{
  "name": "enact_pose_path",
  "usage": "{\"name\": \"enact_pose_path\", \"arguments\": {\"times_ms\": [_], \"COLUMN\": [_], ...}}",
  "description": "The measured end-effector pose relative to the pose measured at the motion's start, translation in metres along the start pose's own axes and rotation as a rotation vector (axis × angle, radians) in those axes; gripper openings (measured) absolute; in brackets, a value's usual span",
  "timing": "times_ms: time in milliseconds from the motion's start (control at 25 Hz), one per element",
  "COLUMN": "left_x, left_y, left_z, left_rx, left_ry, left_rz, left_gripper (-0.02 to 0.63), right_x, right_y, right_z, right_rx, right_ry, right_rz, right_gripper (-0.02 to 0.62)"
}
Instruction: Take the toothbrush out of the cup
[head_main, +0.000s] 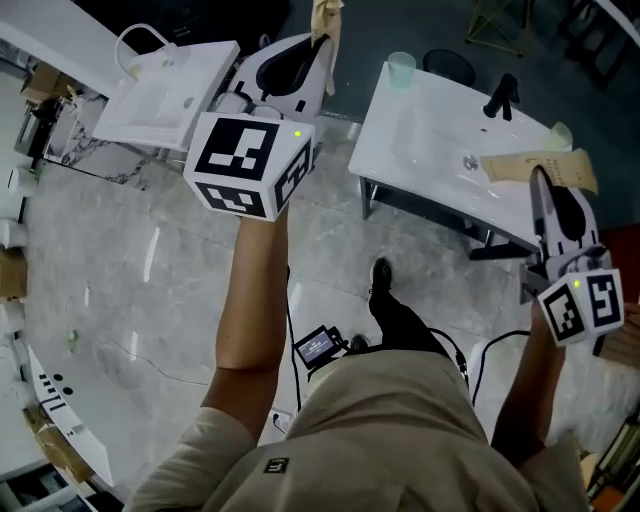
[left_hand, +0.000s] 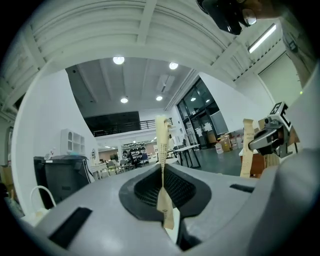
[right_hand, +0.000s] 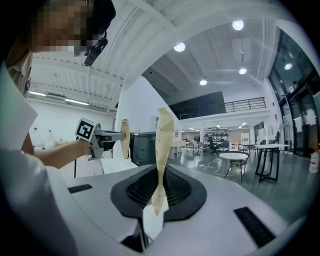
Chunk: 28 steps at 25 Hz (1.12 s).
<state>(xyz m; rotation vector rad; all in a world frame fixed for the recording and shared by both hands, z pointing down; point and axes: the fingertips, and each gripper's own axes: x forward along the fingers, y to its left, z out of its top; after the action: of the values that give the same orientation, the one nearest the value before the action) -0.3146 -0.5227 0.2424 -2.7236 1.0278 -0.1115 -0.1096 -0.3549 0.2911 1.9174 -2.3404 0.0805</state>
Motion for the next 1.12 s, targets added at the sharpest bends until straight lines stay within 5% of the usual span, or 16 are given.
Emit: {"name": "enact_pose_path", "arguments": {"times_ms": [560, 1120], "left_x": [-0.215, -0.303], "left_y": [-0.032, -0.061], "left_z": [0.037, 0.034], "left_rx": [0.001, -0.012], "left_ry": [0.013, 0.062], "left_rz": [0.101, 0.158], "left_gripper": [0.012, 0.012], "right_x": [-0.064, -0.094], "right_y": [0.119, 0.163], "right_z": [0.057, 0.063], "right_rx": [-0.1, -0.118], "right_ry": [-0.083, -0.094], "right_rz": [0.183, 0.278], "right_gripper": [0.031, 0.031]}}
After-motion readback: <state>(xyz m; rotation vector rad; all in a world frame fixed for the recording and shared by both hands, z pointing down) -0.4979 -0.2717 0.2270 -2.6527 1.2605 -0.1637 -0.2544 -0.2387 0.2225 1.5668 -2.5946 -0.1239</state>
